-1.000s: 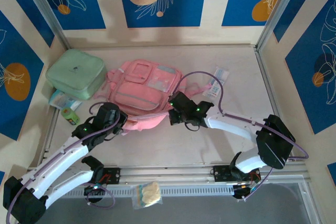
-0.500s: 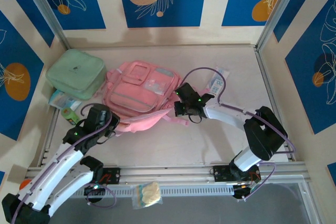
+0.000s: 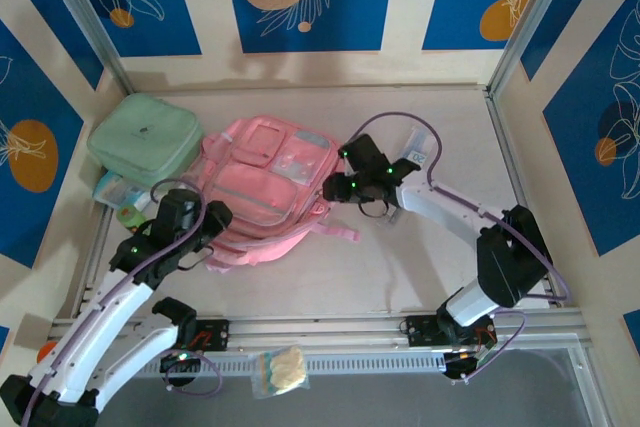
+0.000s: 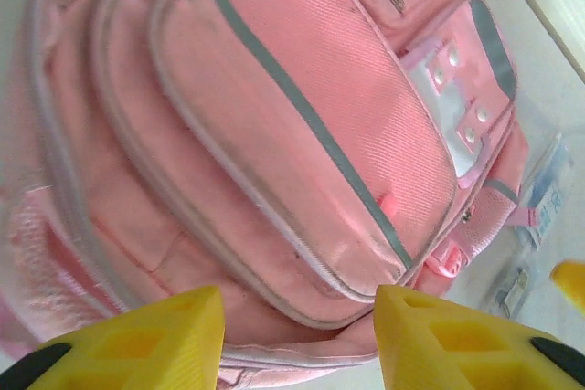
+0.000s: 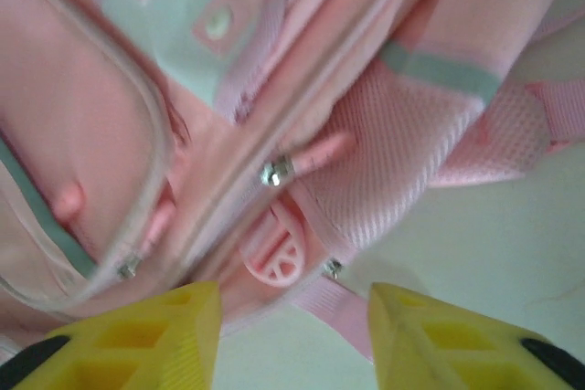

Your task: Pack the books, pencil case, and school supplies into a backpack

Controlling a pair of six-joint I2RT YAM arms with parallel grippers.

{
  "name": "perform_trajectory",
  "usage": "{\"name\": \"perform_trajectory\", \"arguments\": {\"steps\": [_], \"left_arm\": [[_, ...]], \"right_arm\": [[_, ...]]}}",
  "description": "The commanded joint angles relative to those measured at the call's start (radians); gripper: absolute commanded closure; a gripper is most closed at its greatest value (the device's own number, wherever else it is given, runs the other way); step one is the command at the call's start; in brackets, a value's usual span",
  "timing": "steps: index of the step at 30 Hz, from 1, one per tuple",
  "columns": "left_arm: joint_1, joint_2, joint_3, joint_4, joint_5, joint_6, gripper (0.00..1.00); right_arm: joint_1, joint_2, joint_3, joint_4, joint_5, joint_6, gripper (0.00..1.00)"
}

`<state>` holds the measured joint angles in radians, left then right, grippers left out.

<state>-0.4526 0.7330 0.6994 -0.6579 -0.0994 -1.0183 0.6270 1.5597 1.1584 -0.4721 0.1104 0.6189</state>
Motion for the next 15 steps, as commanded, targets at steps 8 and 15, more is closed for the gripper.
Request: {"name": "perform_trajectory", "arguments": {"steps": [8, 15], "left_arm": [[-0.258, 0.271, 0.031, 0.240, -0.051, 0.018, 0.54], [-0.318, 0.423, 0.042, 0.336, -0.084, 0.016, 0.54]], "right_arm": [[-0.097, 0.296, 0.262, -0.097, -0.104, 0.155, 0.53], [-0.086, 0.397, 0.359, -0.131, -0.104, 0.186, 0.56]]}}
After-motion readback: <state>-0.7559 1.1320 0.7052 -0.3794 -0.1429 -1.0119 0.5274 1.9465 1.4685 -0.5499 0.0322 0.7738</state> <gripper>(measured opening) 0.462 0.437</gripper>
